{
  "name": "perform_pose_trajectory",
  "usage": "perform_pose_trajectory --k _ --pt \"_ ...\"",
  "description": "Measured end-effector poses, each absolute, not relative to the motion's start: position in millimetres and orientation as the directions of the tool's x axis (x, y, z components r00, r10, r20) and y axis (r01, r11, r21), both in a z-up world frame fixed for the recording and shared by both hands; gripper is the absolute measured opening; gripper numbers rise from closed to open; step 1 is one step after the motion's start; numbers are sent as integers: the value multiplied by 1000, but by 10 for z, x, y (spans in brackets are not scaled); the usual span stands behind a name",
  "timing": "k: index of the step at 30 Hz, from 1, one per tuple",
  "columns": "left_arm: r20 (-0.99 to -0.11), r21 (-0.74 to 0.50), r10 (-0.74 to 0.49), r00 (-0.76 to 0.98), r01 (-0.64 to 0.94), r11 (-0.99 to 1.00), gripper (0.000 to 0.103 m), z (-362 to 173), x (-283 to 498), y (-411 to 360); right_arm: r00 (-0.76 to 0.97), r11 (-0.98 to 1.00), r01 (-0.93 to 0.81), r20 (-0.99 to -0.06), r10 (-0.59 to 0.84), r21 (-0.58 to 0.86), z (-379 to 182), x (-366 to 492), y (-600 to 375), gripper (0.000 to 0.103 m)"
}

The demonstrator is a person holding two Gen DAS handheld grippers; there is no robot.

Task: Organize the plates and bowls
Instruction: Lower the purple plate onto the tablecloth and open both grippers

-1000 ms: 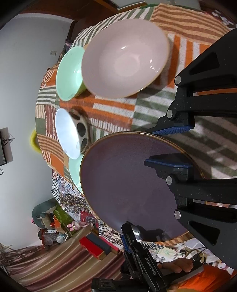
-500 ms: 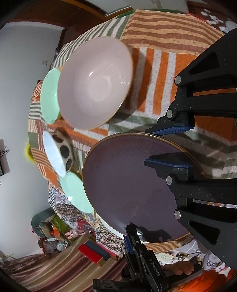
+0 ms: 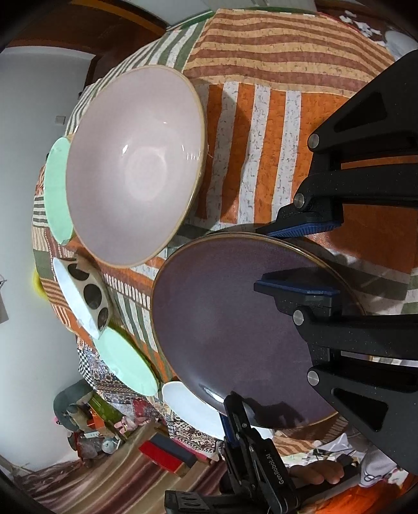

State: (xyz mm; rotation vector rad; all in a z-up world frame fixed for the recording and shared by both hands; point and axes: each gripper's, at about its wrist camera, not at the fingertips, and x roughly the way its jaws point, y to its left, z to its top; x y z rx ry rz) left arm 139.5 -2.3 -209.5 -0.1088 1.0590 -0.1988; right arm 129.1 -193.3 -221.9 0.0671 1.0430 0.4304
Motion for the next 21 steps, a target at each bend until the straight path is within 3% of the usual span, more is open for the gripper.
perform_pose_trajectory --k 10,21 --pt "-855 -173 -210 474 122 977 24 -2106 1423 -58 418 915 -309 -827 377 261 -2239 1285 -1953 25" --pt "-835 -156 -199 514 126 980 29 -1850 1260 -47 460 924 -351 -833 309 149 -2034 1149 -1936 28"
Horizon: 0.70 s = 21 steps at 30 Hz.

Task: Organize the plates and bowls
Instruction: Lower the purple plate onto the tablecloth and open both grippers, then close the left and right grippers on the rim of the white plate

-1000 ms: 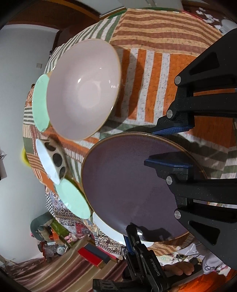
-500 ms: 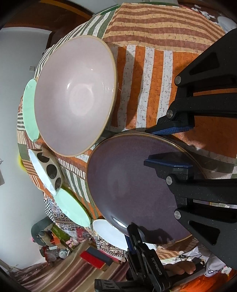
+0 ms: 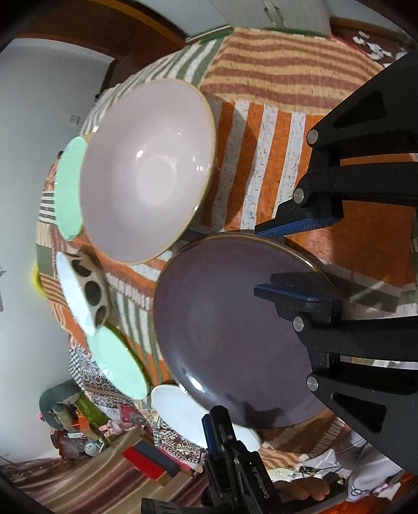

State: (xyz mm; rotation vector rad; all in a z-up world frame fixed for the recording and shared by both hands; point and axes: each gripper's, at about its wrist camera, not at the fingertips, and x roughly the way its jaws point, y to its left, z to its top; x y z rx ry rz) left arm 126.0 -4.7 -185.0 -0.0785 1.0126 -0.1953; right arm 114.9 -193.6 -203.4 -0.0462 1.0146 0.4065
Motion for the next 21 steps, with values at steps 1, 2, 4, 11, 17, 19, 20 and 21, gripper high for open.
perform_pose_trajectory --k 1,2,4,11,17,19,20,21 --pt "-828 -152 -196 525 127 980 30 -1801 1227 -36 469 923 -355 -826 314 150 -1986 1126 -1937 30" --pt "-822 -150 -195 536 126 981 33 -1752 1198 -24 478 920 -360 -818 321 151 -1936 1112 -1925 31" --pt "-810 -148 -189 555 119 982 37 -1667 1151 6 497 917 -368 -802 332 151 -1856 1093 -1898 36" --pt "-760 -113 -126 638 62 992 45 -1362 983 196 552 893 -427 -741 383 143 -1545 1020 -1693 46" --pt "-723 -83 -58 688 -4 997 55 -1200 847 462 573 864 -482 -694 436 146 -1365 1021 -1450 52" --pt "-714 -71 -27 700 -34 997 58 -1174 807 576 576 855 -498 -682 451 146 -1317 1027 -1349 53" --pt "-711 -63 -11 704 -48 997 59 -1166 792 628 575 849 -507 -677 460 146 -1303 1039 -1295 54" --pt "-708 -56 4 706 -61 997 59 -1166 782 677 573 845 -514 -675 466 147 -1300 1048 -1251 54"
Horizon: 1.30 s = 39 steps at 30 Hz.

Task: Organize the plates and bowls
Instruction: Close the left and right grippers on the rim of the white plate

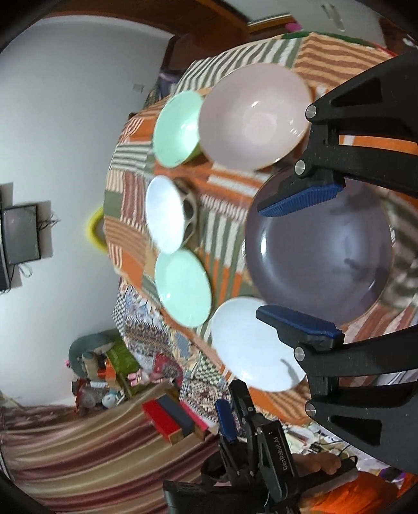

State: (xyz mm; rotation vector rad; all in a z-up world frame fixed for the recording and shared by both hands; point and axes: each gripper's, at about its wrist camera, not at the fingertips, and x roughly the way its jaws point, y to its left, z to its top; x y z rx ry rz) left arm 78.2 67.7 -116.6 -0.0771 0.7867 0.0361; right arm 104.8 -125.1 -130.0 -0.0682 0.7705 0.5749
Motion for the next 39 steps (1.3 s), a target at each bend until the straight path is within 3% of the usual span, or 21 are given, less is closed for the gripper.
perform_pose_trajectory --k 5,20,26,29,32,39 --pt "-715 -58 49 697 -129 990 67 -1221 736 973 553 823 -548 -673 490 149 -1316 1112 -1003 61" --pt "-812 -62 110 574 -273 960 67 -1859 780 1748 423 791 -594 -778 464 149 -1782 1524 -353 62" --pt "-840 -89 81 537 -284 955 67 -2108 796 1908 361 785 -600 -822 441 158 -1992 1684 -221 62" --pt "-848 -122 45 528 -277 953 55 -2198 806 1949 339 780 -607 -839 425 151 -2063 1736 -141 59" --pt "-859 -154 2 513 -261 953 45 -2277 812 1962 314 774 -618 -859 404 138 -2130 1772 -63 48" --pt "-873 -205 -65 484 -242 948 32 -2414 810 1967 279 768 -630 -891 359 112 -2252 1831 44 34"
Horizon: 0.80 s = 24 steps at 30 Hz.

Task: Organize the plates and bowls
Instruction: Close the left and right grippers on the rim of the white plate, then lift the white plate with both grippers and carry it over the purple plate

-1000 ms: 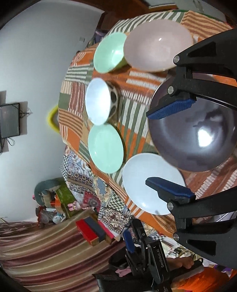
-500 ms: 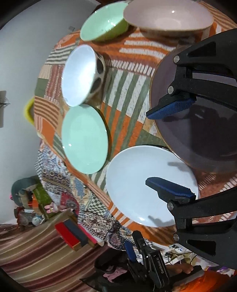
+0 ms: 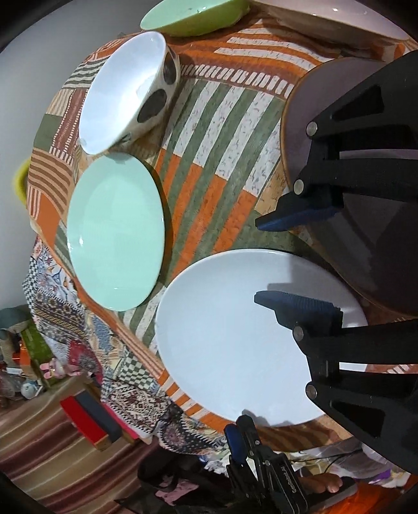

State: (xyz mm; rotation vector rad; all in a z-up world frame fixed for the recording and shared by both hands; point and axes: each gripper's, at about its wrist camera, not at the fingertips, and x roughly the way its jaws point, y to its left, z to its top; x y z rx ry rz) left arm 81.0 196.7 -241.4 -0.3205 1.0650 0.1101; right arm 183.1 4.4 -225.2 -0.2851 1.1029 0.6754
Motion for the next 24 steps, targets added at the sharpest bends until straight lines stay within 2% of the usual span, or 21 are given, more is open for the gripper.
perform_pose_trajectory --k 8,17,19,24 --pt "-867 -272 -149 476 -201 941 28 -2475 808 1914 251 767 -632 -909 333 107 -2325 1936 81 34" --pt "-863 -280 -167 477 -175 944 28 -2495 801 1839 229 752 -649 -913 337 115 -2361 1945 120 34" --pt "-863 -276 -164 477 -174 945 29 -2494 804 1825 207 742 -656 -911 356 141 -2372 1951 135 25" --pt "-863 -269 -155 481 -179 946 28 -2491 801 1826 213 745 -651 -907 362 144 -2377 1933 164 24"
